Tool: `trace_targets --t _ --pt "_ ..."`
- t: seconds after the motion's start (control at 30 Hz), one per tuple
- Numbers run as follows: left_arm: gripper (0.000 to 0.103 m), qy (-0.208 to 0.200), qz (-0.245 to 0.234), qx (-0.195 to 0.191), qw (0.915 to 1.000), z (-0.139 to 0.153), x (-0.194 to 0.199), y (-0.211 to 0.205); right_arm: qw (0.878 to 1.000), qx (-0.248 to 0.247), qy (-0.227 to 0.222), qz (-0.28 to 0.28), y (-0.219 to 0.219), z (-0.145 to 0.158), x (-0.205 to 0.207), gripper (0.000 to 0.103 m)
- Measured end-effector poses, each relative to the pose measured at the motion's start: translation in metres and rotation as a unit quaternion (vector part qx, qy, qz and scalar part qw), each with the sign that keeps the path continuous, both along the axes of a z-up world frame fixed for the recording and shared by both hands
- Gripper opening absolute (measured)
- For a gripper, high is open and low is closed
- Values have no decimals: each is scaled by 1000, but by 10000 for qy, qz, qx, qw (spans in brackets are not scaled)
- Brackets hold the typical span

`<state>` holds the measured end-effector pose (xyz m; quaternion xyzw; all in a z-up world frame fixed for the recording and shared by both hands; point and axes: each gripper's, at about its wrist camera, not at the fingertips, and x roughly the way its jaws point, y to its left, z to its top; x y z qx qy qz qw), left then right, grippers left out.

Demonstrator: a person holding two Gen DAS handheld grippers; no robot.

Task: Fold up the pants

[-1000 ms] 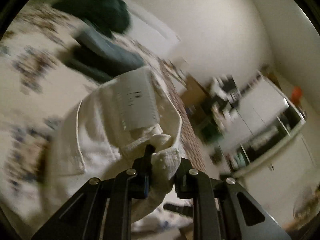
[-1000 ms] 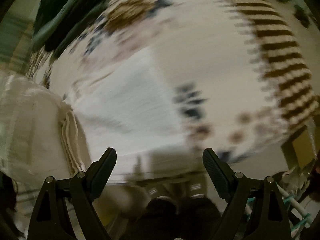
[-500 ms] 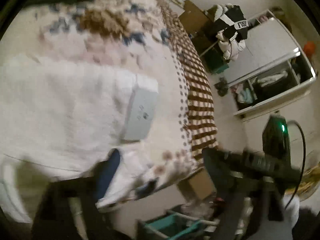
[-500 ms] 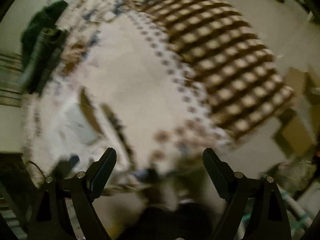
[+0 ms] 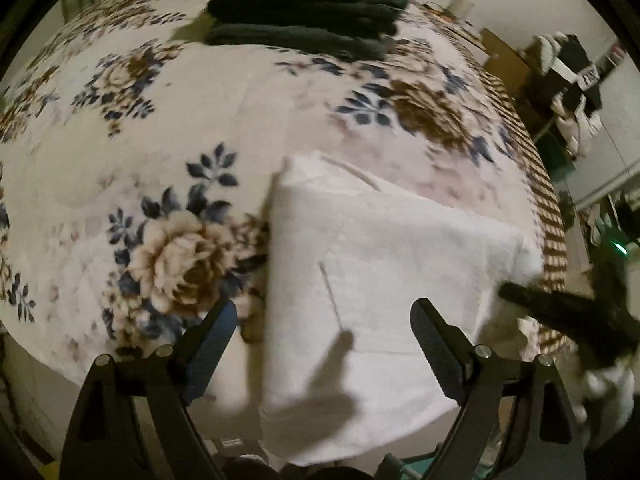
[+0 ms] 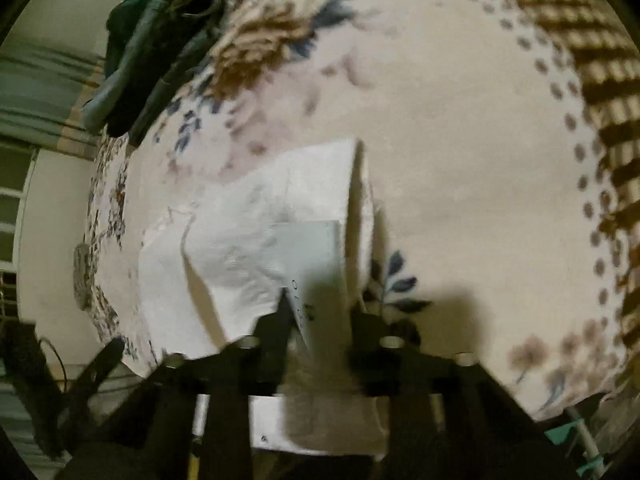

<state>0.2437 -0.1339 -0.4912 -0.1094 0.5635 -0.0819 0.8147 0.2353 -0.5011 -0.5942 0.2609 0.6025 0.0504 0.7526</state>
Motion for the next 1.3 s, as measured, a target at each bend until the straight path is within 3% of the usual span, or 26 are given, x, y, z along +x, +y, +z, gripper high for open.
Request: trace_targets --t 0.1,0.23,0.33,0.47,0.53,0.57,0.67,0.77,0.83,0.87,0.9,0.97,1.1,1.23,1.3 --pt "89 40 144 -339 9993 -4 17 1 9998 75 -120 -163 -12 25 -12 9" --pt "89 105 269 -691 9972 -10 39 -4 9986 -242 -168 -445 -46 50 -26 9" --pt "89 228 295 -920 9951 -23 62 -13 9967 -361 -8 -722 -76 44 -29 9" --pt "88 754 440 -1408 9862 -66 99 -21 9954 -321 261 -868 -99 18 -23 9" --pt "66 656 491 -1569 9842 -74 106 -17 9949 -324 323 -899 -102 7 -21 9" --pt "32 600 509 -1754 9813 -78 110 -13 9945 -266 352 -946 -105 2 -20 9" --pt "28 576 407 -1816 9808 -82 116 -9 9942 -223 402 -974 -106 -9 -15 9" --pt "32 629 350 -1820 9807 -74 113 -7 9943 -314 680 -764 -102 -23 -11 21" --pt "49 770 284 -1716 9817 -67 109 -6 9942 -174 761 -735 -104 -20 -13 50" --pt "70 746 211 -1670 9829 -58 101 -3 9945 13 687 -793 -107 -14 -19 58" --pt "85 664 185 -1706 9829 -51 96 -1 9944 131 605 -854 -109 -7 -25 72" --pt "87 491 121 -1752 9832 -34 74 4 9931 324 515 -998 -114 6 -43 75" --pt "87 645 107 -1957 9785 -30 36 -3 9813 1057 719 -1439 -113 -1 -82 75" --pt "87 1070 -1 -1837 9771 -64 13 -29 9660 1760 982 -1618 -88 -37 -108 75" --pt "90 1123 -43 -1457 9829 -80 9 -35 9584 2041 1047 -1697 -75 -59 -114 75"
